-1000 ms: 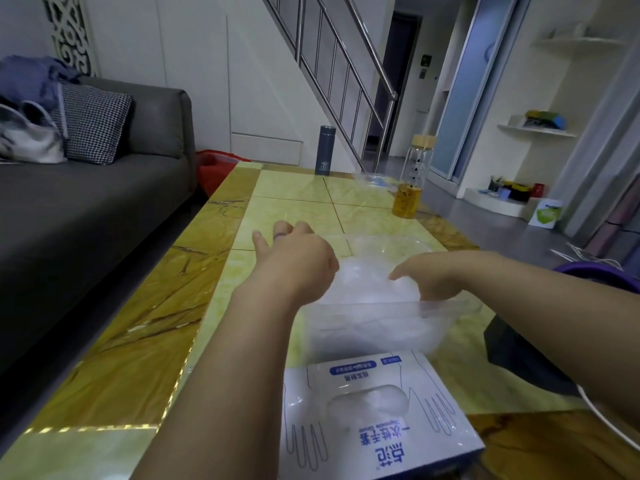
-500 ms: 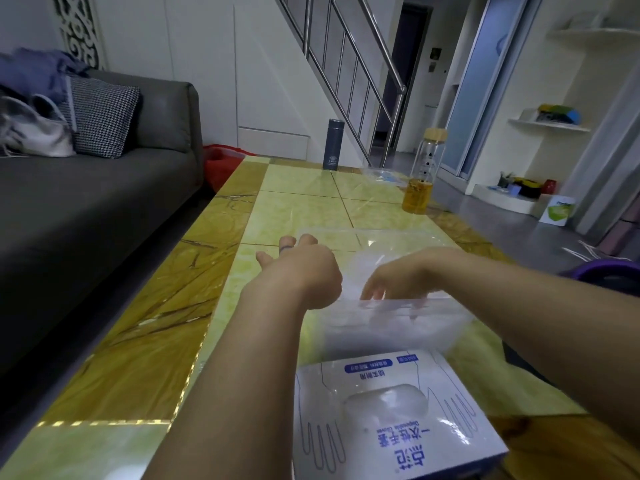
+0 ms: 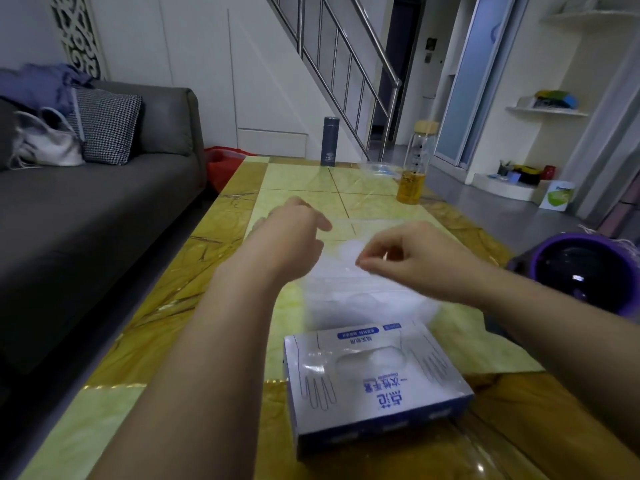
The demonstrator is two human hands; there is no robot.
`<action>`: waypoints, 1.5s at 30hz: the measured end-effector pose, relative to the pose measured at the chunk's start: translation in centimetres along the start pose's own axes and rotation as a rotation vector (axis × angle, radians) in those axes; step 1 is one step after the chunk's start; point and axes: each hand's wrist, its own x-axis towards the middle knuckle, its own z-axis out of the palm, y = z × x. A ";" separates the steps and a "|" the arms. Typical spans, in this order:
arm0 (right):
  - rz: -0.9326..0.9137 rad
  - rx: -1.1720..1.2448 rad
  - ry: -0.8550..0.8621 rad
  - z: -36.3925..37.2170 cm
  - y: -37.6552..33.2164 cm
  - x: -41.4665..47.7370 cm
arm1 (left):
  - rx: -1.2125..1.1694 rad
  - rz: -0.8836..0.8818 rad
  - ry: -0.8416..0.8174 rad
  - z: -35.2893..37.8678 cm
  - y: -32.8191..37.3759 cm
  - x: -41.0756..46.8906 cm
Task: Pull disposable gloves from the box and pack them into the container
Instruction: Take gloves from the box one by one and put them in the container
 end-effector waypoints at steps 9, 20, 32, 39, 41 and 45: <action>0.056 -0.356 -0.349 5.9 2.2 -5.0 | 0.050 0.090 -0.497 1.6 4.3 -6.6; -0.054 -0.307 -0.197 7.0 3.0 -5.6 | -0.028 -0.114 -0.611 6.2 2.2 -8.8; -0.146 -0.114 0.079 4.6 1.5 -6.4 | 0.089 -0.108 -0.682 5.7 2.8 -7.6; 0.042 0.010 0.218 4.2 1.9 -6.0 | 0.123 -0.099 -0.674 5.5 2.9 -7.7; 0.048 0.272 0.564 1.5 1.1 -5.3 | 0.128 -0.104 -0.670 5.6 3.0 -7.7; 0.094 0.454 0.690 -1.0 0.1 -4.9 | 0.065 -0.096 -0.594 5.2 3.0 -8.2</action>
